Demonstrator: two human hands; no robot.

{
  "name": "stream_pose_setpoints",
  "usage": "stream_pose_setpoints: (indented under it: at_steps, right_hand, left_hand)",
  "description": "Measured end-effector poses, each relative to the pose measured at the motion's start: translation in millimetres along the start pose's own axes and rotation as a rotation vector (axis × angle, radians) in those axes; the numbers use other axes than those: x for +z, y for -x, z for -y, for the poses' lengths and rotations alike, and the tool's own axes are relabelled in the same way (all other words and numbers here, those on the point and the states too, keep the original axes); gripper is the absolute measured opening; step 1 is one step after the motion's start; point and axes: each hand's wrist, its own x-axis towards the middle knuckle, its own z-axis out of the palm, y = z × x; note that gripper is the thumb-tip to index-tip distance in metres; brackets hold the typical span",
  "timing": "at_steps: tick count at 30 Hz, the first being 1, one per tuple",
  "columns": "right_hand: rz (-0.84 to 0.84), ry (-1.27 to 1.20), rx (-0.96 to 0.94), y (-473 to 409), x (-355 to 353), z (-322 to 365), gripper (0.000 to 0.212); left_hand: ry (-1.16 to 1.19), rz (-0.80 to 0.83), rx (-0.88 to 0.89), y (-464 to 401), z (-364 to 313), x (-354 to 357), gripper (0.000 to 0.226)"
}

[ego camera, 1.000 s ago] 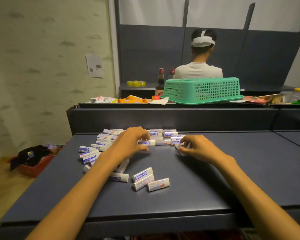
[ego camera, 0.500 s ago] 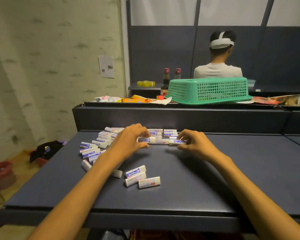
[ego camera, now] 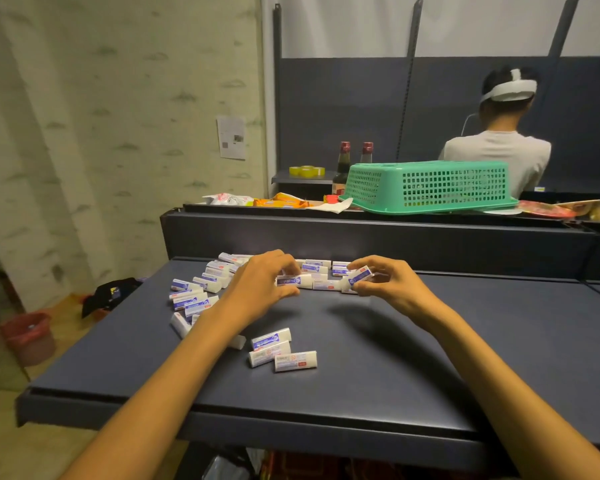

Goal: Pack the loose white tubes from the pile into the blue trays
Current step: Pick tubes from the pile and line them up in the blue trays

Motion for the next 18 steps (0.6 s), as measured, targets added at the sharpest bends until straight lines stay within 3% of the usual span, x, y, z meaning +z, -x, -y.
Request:
stream_pose_setpoints:
  at_steps: [11, 18]
  right_hand:
    - [-0.076, 0.049, 0.036, -3.6, 20.3, 6.6, 0.03]
    - [-0.156, 0.056, 0.073, -1.9, 34.6, 13.0, 0.028]
  left_hand:
    - [-0.004, 0.086, -0.064, 0.9, 17.4, -18.8, 0.038]
    - [0.202, 0.127, -0.05, 0.2, 30.2, -27.5, 0.036]
